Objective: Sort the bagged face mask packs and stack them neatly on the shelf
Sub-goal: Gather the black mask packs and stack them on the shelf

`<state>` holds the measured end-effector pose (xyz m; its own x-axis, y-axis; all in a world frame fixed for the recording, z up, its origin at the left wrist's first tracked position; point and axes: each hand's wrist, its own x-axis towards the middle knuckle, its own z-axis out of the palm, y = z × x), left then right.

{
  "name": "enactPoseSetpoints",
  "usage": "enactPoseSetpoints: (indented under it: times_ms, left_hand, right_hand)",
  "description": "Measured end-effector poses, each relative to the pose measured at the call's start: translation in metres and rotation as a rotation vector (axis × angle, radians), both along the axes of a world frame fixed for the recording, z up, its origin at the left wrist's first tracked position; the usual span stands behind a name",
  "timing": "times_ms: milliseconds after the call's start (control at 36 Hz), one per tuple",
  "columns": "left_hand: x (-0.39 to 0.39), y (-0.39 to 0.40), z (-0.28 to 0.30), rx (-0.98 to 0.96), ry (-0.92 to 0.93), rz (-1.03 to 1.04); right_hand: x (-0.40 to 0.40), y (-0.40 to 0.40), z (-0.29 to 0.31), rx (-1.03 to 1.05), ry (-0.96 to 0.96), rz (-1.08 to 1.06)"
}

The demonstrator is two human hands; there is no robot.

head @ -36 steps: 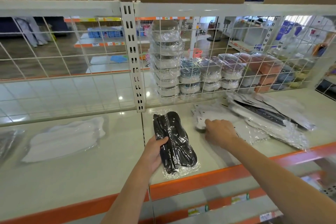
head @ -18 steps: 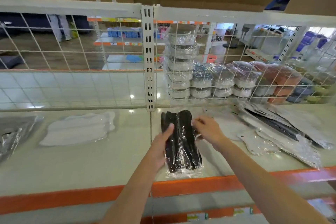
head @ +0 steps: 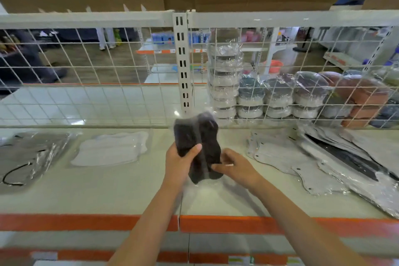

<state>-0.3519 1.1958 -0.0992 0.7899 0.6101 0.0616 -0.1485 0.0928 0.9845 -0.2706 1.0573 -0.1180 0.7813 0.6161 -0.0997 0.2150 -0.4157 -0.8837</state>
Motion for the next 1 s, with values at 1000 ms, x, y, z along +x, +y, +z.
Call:
enactPoseSetpoints:
  times_ms: [1000]
  left_hand:
    - [-0.054,0.057,-0.031,0.451,0.255,0.096]
  right_hand:
    - [0.010,-0.006,-0.009,0.074,-0.112,-0.051]
